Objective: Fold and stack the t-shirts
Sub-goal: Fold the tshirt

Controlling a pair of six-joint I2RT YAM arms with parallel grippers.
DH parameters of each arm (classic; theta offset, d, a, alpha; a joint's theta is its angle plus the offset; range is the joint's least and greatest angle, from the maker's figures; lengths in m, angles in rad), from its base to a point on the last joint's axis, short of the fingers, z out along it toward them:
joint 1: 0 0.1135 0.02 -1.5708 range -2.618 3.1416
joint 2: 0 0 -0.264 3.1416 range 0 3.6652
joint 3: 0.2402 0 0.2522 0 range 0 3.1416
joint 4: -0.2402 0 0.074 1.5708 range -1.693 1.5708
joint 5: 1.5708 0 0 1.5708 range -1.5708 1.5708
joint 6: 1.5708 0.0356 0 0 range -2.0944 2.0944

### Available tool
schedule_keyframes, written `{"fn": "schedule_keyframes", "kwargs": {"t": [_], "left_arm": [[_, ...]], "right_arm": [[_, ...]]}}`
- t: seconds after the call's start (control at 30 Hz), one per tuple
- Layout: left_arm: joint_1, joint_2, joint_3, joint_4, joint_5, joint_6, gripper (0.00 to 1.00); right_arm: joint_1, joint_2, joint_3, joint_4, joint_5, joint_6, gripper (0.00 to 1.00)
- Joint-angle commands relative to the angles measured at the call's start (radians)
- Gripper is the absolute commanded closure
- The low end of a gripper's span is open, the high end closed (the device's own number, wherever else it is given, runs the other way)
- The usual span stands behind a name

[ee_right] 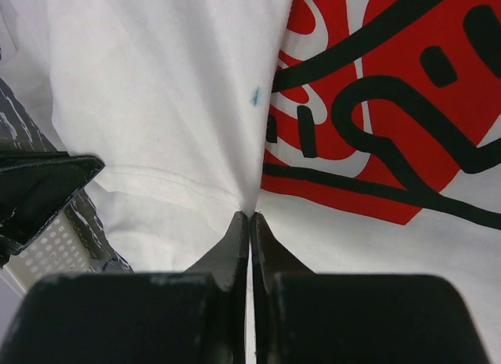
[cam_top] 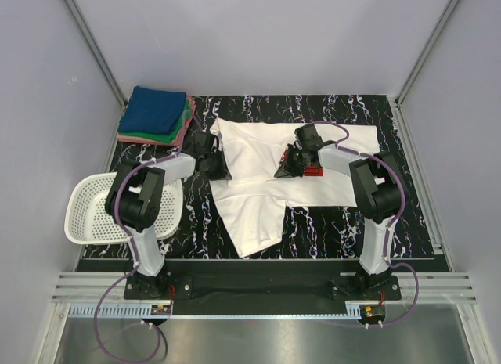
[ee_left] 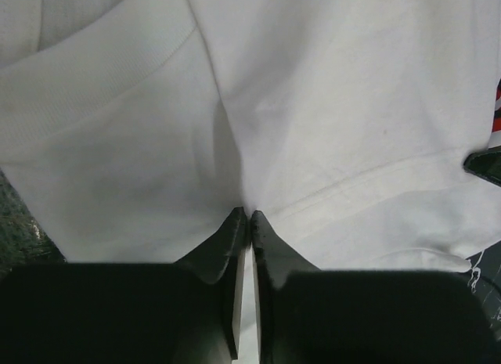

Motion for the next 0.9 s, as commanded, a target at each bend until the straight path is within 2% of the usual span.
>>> {"fn": "schedule_keyframes", "kwargs": {"t": [0.0, 0.03, 0.37, 0.87], "left_arm": [[0.001, -0.042, 0.025, 0.003, 0.023, 0.003, 0.96], [0.001, -0.048, 0.030, -0.005, 0.026, 0.000, 1.00], [0.001, -0.115, 0.049, -0.089, -0.008, -0.052, 1.00], [-0.045, -0.146, -0.016, -0.100, -0.020, -0.093, 1.00]], "right_arm": [[0.011, -0.055, 0.038, -0.020, -0.009, -0.004, 1.00], [0.009, -0.057, 0.046, -0.033, -0.006, -0.006, 1.00], [0.011, -0.100, 0.106, -0.102, 0.021, -0.049, 1.00], [0.009, -0.101, 0.046, -0.086, 0.035, -0.049, 1.00]]}}
